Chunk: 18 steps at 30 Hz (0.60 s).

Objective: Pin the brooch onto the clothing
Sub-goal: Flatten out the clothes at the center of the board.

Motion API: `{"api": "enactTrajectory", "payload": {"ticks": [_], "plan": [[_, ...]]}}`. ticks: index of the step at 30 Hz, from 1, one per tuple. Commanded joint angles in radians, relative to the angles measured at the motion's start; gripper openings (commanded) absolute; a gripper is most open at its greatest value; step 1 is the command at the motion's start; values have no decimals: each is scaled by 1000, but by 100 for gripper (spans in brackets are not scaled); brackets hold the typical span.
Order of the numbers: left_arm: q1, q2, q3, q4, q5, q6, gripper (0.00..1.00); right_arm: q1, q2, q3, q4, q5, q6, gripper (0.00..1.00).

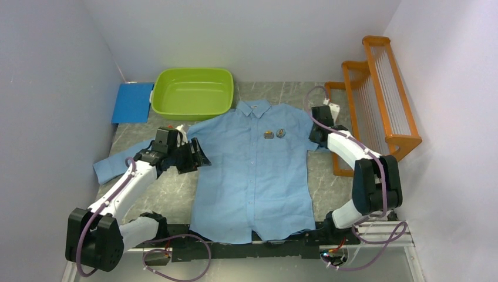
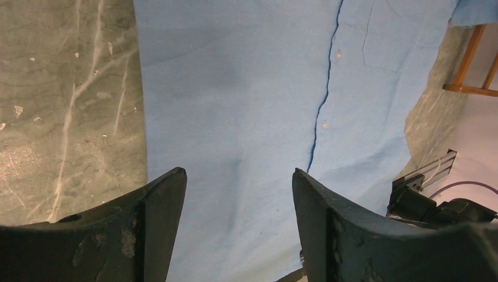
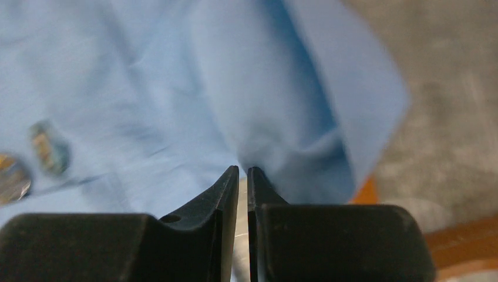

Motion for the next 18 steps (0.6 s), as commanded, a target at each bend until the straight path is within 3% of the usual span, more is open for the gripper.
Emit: {"api": "enactTrajectory", "payload": {"ticks": [1, 6, 10, 15, 18], "plan": [[26, -23, 25, -3, 50, 27, 72, -141, 1, 80, -69, 188, 103, 15], [37, -37, 18, -6, 54, 24, 72, -181, -32, 159, -72, 254, 84, 21], [37, -39, 8, 2, 60, 17, 72, -152, -60, 168, -36, 73, 1, 38], [39, -35, -5, 14, 70, 13, 71, -66, -48, 151, -16, -44, -87, 66], [39, -31, -13, 20, 81, 10, 71, -35, 12, 171, -26, -61, -110, 71]]}}
